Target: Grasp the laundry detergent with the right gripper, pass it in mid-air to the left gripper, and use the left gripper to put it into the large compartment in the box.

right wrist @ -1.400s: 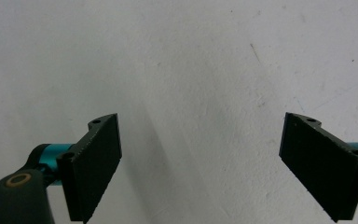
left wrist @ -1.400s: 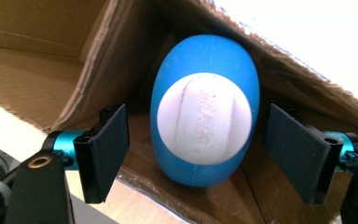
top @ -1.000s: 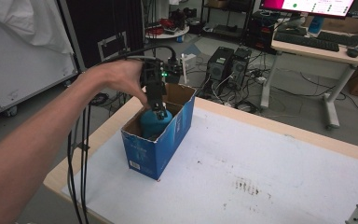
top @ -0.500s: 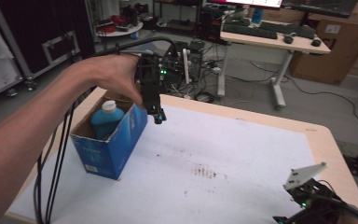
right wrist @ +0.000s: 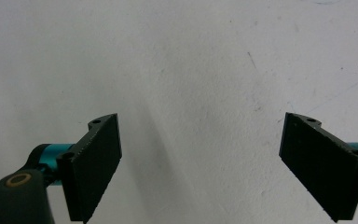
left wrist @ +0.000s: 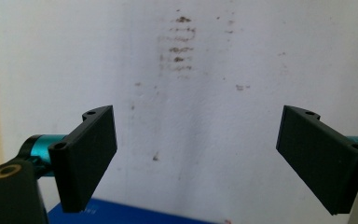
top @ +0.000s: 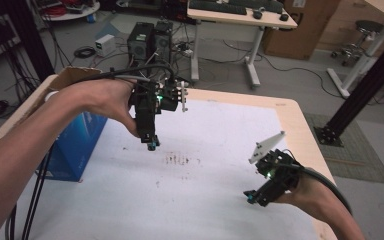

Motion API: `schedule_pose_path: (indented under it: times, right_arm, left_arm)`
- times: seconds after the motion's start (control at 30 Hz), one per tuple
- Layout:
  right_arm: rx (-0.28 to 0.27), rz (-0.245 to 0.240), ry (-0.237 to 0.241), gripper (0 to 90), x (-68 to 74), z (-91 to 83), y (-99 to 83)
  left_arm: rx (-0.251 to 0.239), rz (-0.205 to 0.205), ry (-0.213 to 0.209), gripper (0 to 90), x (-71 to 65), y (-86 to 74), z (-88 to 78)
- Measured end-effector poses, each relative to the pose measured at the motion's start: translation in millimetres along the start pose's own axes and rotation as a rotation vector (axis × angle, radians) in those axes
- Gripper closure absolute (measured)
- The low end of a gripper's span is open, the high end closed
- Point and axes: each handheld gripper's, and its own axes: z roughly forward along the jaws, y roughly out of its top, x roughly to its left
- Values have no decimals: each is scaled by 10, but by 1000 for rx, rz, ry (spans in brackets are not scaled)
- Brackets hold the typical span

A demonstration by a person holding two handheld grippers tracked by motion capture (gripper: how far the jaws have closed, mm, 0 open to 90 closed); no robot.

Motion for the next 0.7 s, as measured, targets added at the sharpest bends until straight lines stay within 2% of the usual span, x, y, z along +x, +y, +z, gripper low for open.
schedule_pose_path:
  times: [0.1, 0.2, 0.3, 0.53, 0.7]
  right_arm:
    - [-4, 8, -3, 120, 3, 6, 8]
    - [-8, 10, -8, 121, 15, 9, 28]
    - [-9, 9, -7, 120, 18, 14, 37]
    - [-12, 8, -9, 120, 32, 20, 49]
    - [-13, 8, -8, 120, 23, 21, 49]
  left_arm:
    - [13, 18, -9, 123, -73, 67, 176]
    - [22, 45, -36, 123, -144, 113, 321]
    - [19, 50, -59, 123, -200, 146, 435]
    - [26, 26, -87, 123, -224, 111, 635]
    - [44, 12, -88, 123, -210, 82, 665]
